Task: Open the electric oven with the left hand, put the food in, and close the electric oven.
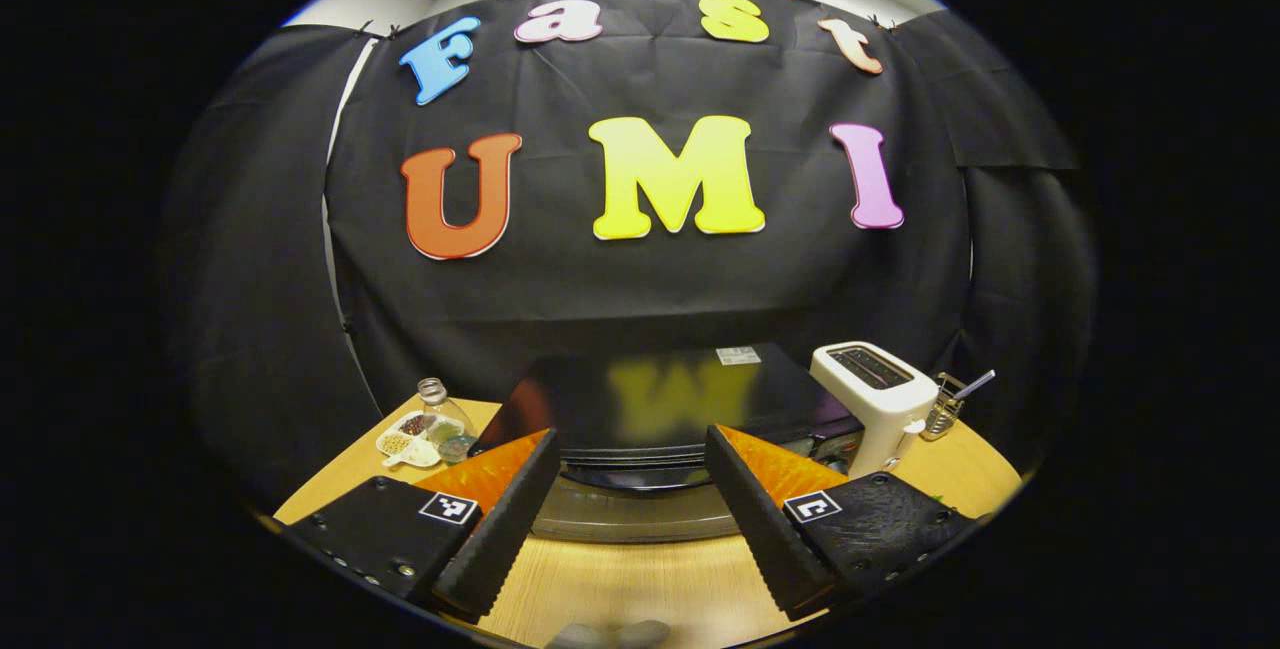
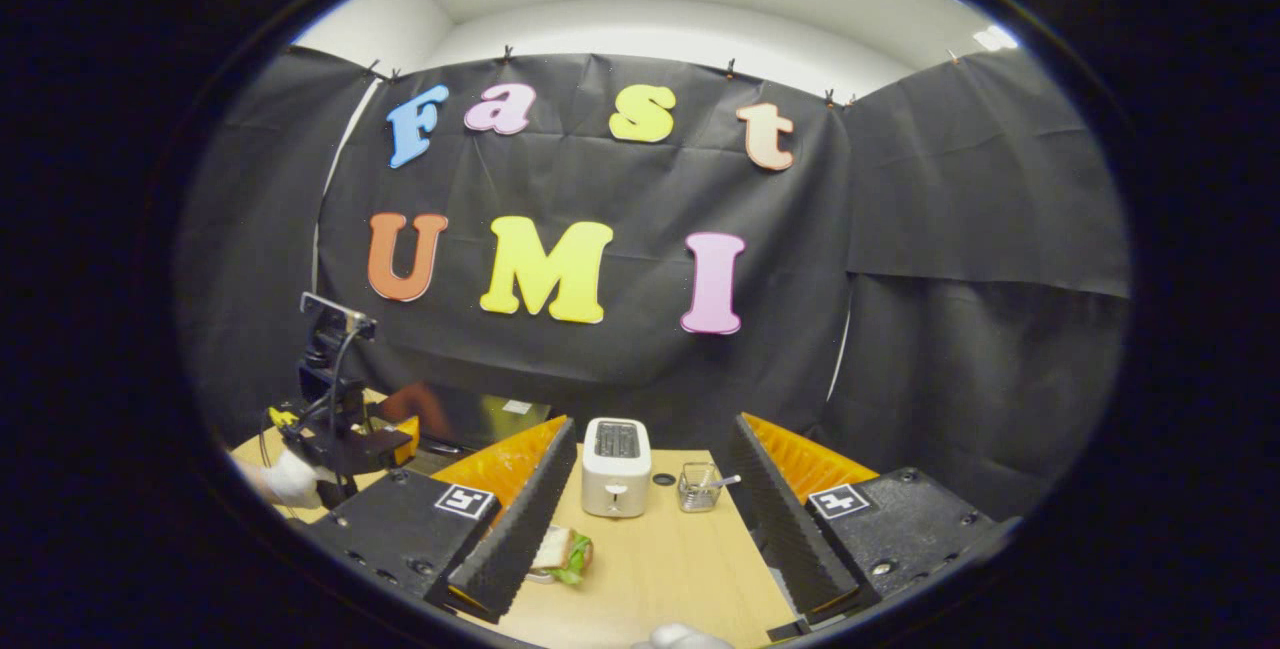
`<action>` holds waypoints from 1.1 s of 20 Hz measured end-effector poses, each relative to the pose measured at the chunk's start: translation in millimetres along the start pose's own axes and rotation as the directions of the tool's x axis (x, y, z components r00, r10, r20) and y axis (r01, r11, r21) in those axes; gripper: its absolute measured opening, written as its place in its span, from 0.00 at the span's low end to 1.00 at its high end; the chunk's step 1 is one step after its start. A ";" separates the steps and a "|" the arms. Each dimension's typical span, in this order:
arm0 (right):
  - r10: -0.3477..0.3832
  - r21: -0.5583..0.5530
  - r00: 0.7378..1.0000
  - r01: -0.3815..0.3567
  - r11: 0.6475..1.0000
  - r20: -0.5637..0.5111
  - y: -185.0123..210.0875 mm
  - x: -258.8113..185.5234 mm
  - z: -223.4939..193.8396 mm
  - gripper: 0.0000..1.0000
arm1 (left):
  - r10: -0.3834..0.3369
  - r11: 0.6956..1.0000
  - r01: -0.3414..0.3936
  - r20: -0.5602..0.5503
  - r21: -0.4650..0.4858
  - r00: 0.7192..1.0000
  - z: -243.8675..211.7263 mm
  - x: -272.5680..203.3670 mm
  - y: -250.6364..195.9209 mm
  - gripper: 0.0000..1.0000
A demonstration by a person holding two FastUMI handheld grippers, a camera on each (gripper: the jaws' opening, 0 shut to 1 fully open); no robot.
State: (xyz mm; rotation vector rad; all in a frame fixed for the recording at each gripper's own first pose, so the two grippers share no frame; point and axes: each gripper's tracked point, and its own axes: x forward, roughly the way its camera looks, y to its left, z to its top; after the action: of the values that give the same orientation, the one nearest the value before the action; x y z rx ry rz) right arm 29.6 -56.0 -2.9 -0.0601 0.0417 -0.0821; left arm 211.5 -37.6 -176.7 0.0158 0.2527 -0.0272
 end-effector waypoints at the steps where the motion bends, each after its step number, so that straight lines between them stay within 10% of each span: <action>1: -0.008 0.003 1.000 0.008 1.000 -0.011 -2.2 -0.5 -3.5 0.99 | -0.005 1.000 0.005 -0.020 0.001 1.000 -8.0 9.1 -2.9 0.95; 13: -0.044 0.020 0.997 0.045 0.999 -0.061 -14.7 2.8 -23.5 0.99 | -0.029 1.000 0.027 -0.105 -0.011 0.994 -40.2 30.6 -11.7 0.98; 22: 0.048 0.019 0.995 -0.047 0.999 -0.084 10.6 8.0 -37.7 0.92 | -0.053 0.999 0.051 -0.170 -0.020 0.984 -92.8 -37.3 -17.2 0.98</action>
State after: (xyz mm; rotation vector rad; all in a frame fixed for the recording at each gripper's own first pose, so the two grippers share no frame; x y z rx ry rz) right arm 36.8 -48.3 -41.4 -0.0385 0.1270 -0.0375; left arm 151.7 -52.0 -257.5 -0.0036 0.4249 -0.0759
